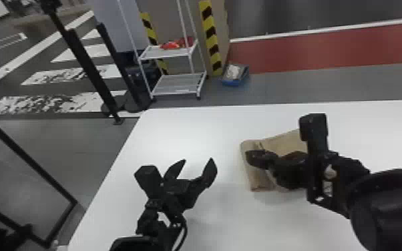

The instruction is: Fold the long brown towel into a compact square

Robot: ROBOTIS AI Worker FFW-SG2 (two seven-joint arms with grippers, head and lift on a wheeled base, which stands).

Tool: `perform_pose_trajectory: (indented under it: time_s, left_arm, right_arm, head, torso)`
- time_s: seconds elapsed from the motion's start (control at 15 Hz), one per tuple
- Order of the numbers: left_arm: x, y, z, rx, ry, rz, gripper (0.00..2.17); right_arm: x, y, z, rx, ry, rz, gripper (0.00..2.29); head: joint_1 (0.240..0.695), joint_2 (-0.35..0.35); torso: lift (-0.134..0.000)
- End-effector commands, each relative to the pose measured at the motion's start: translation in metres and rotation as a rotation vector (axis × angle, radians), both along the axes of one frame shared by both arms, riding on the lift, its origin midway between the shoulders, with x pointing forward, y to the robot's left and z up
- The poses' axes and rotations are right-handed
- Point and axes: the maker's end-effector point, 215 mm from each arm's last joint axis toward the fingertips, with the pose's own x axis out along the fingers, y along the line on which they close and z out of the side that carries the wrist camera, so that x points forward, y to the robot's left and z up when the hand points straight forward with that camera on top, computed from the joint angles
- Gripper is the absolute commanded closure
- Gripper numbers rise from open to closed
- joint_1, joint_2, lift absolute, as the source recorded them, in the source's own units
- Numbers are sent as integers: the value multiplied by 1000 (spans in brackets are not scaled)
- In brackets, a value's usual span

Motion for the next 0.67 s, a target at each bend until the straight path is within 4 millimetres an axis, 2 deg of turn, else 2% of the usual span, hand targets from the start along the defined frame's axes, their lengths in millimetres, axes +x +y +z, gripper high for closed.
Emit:
perform_pose_trajectory:
  time_s: [0.0,0.13,0.2,0.27,0.6]
  left_arm:
    - [2,-1,1,0,-1,-5,80]
    - [3,-1,1,-1,-2,-4,80]
    - [4,0,0,0,0,-4,80]
    - [4,-1,0,0,0,-6,80]
    - [6,-3,0,-2,0,-9,80]
  right_arm:
    - [-1,1,-20,-61,13,16,2020]
    - [-8,-8,-42,-113,77,11,2020]
    - [-16,-17,-59,-145,131,3,2020]
    - [-25,-22,-67,-157,163,-1,2020]
    - [-71,-62,-65,-205,286,-56,2020]
  head:
    - [695,350]
    - [695,350]
    - [695,350]
    - [695,350]
    - [695,350]
  torso:
    - [-126]
    - [-126]
    - [-126]
    - [-126]
    - [-126]
